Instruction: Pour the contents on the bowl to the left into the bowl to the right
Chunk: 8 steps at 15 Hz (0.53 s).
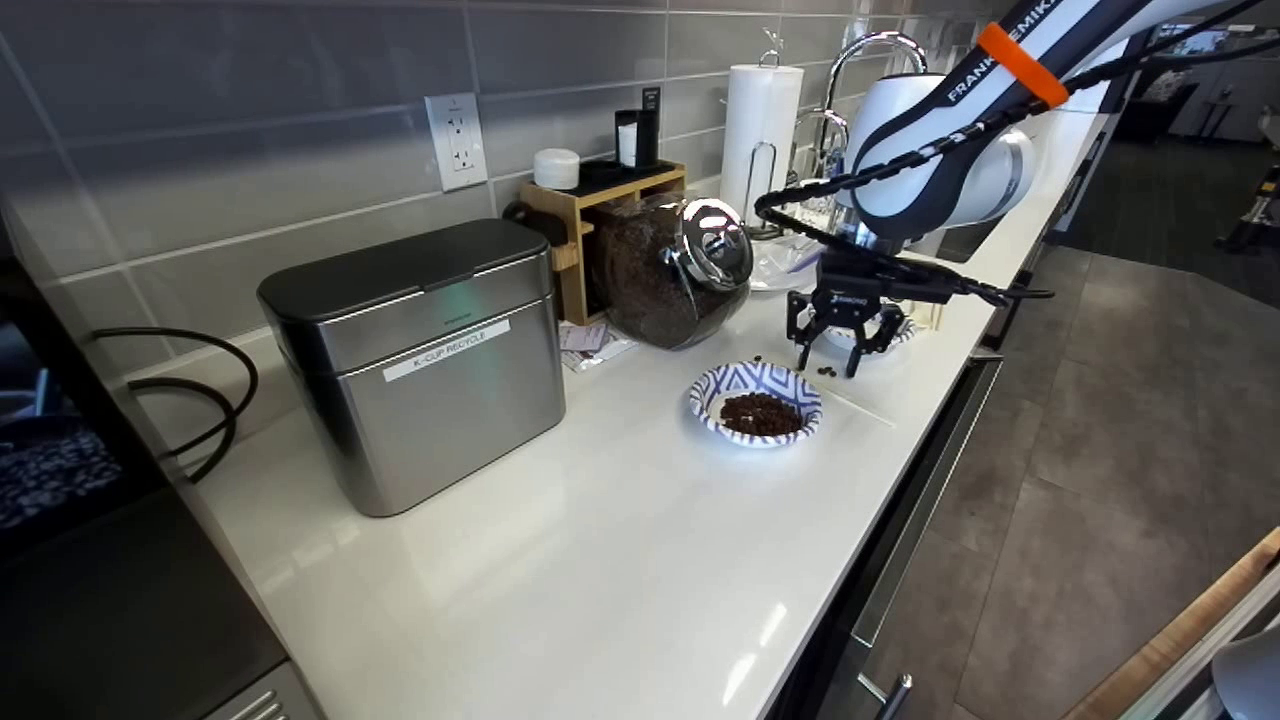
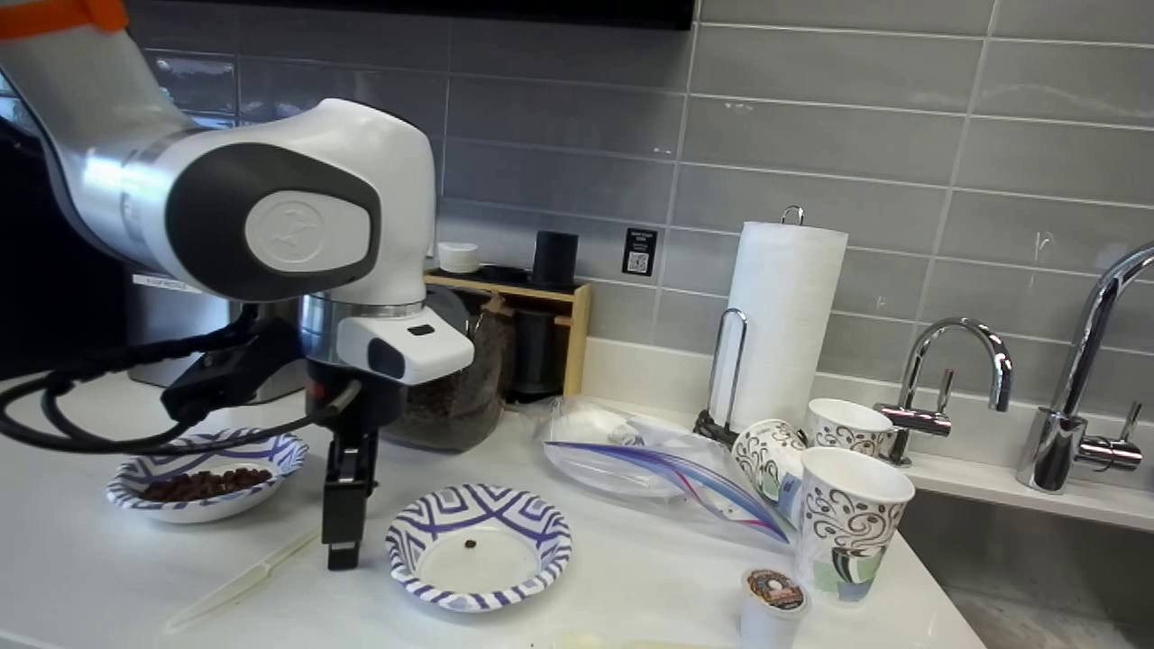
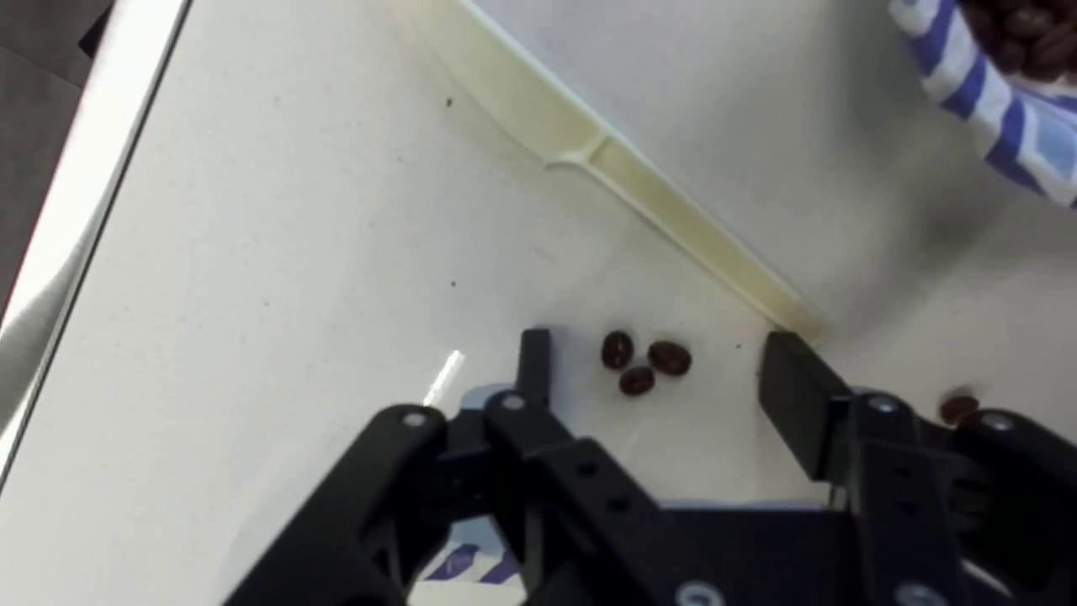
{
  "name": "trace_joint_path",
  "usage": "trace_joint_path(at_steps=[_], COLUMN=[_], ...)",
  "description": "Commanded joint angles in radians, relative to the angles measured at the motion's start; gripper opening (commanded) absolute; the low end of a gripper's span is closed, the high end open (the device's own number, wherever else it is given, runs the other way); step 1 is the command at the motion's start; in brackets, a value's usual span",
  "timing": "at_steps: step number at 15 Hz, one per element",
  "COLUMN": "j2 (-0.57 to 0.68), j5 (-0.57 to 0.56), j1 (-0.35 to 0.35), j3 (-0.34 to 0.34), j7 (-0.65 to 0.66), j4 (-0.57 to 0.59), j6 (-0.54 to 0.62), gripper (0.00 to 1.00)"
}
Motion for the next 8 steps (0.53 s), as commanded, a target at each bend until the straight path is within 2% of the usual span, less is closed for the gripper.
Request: trace_joint_path(at_steps=[1, 2, 4, 5, 6, 8], j2=[0.017, 0.017, 0.016, 0.016, 0.016, 0.016], j5=[-0.018, -0.018, -0.019, -0.02, -0.021, -0.022], j1=[0.021, 0.022, 0.022, 0.022, 0.022, 0.022], j3=[-0.017, -0.018, -0.018, -0.019, -0.021, -0.022], j7=[0.035, 0.036, 0.039, 0.041, 0.043, 0.047], j4=[0.028, 0.03, 0.032, 0.033, 0.034, 0.033], j6=[-0.042, -0.045, -0.051, -0.054, -0.054, -0.054], gripper=[0.55, 0.47, 0.43, 0.36, 0.39, 0.32])
